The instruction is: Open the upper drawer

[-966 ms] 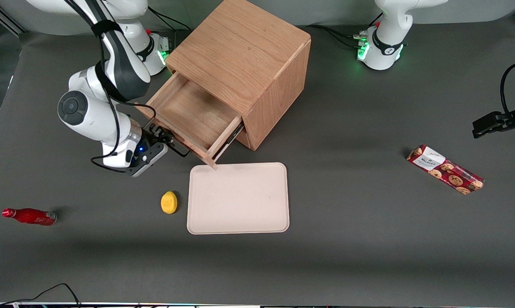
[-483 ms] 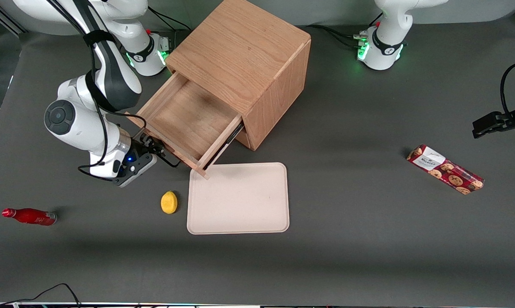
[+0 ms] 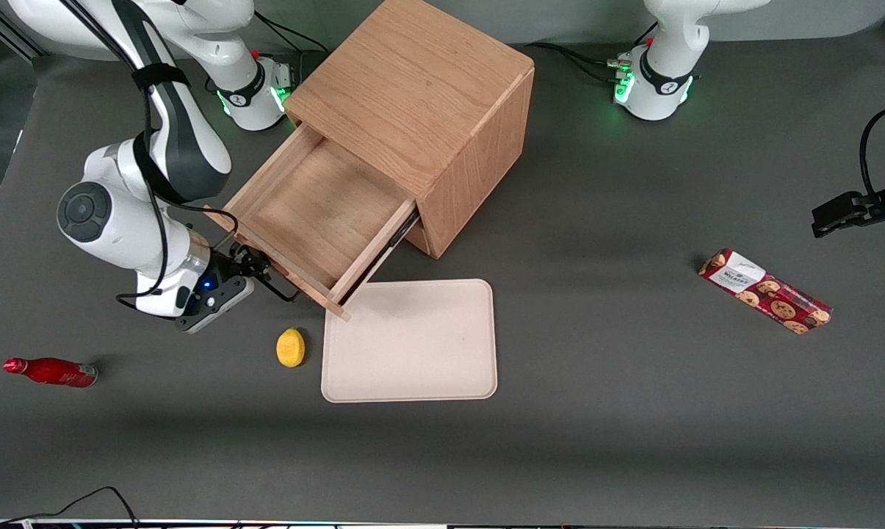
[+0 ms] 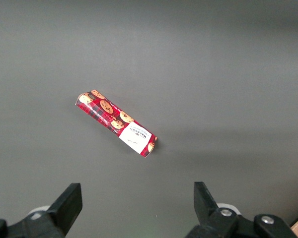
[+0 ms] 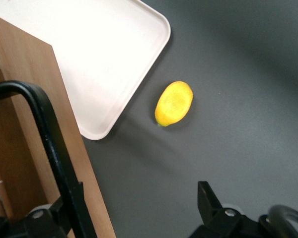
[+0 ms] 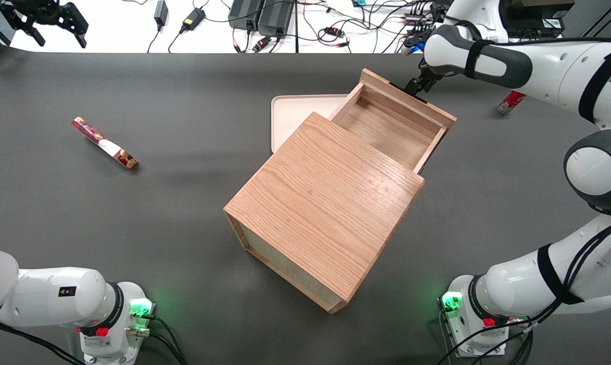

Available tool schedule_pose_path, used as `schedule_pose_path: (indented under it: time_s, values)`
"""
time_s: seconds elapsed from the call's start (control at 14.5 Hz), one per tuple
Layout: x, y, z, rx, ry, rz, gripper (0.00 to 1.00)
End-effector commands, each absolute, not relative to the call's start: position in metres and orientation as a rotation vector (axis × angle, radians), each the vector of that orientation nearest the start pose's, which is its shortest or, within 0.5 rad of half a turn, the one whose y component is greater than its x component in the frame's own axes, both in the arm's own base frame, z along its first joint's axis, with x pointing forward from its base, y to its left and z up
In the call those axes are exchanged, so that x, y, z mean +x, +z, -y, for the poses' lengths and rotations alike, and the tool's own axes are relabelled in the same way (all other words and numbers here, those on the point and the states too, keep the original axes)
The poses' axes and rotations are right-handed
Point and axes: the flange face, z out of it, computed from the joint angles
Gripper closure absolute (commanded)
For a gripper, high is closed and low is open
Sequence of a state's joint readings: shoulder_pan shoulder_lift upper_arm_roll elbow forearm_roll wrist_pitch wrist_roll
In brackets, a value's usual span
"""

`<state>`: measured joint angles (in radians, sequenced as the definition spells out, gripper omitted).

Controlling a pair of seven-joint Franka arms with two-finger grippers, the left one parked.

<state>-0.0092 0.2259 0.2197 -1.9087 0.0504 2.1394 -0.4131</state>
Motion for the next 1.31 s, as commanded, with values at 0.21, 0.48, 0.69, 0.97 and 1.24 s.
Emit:
schedule_pose_path:
  time_s: [0.21, 0.48, 0.69, 0.97, 1.24]
  values:
    - [0.607, 0.381, -0.117, -2.955, -0.035, 0.926, 0.00]
    - [0.608, 0.396, -0.117, -2.959, -0.060, 0.929, 0.00]
    - [0.609, 0.411, -0.117, -2.960, -0.028, 0.932, 0.00]
    - [0.607, 0.426, -0.118, -2.957, 0.008, 0.937, 0.00]
    - [0.607, 0.446, -0.119, -2.951, 0.040, 0.938, 0.00]
